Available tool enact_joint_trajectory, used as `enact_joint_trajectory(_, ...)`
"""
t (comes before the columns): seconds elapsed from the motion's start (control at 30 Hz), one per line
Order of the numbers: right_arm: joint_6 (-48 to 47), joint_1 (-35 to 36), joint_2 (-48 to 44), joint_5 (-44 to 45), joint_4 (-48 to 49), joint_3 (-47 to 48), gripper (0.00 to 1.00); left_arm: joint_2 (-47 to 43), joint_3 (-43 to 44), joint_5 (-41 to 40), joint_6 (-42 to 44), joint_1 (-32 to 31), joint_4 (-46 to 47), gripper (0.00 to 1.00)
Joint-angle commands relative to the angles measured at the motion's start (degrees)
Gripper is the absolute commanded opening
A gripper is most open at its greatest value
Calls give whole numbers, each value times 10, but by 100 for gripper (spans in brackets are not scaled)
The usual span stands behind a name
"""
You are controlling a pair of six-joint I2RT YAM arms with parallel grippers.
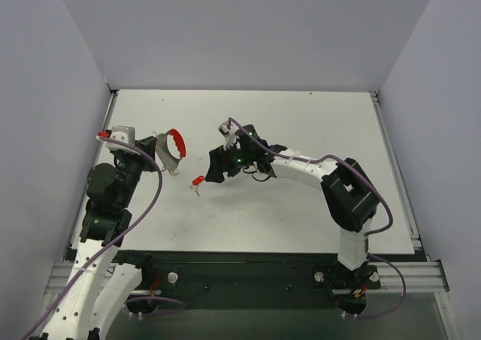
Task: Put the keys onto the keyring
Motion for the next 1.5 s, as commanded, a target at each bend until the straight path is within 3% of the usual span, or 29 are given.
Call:
enact_joint_trajectory(0.0, 16, 33, 65, -21, 1, 79, 67, -3, 62, 5, 18, 21, -66, 0)
enact_joint_trajectory(0.13, 0, 71, 115, 21, -36, 128, 60, 8, 77, 14, 25, 36, -80, 0)
enact_joint_trajectory(0.3, -26, 110, 151, 139, -60, 152, 56, 20, 86, 33, 31, 59, -88, 0)
enact_joint_trajectory(0.57, -22, 122, 150, 237, -39, 136, 54, 26, 96, 59, 29, 83, -88, 0)
enact_joint_trajectory(1.47, -28, 114, 193, 244, -22, 196, 48, 30, 97, 89, 23, 83, -78, 0)
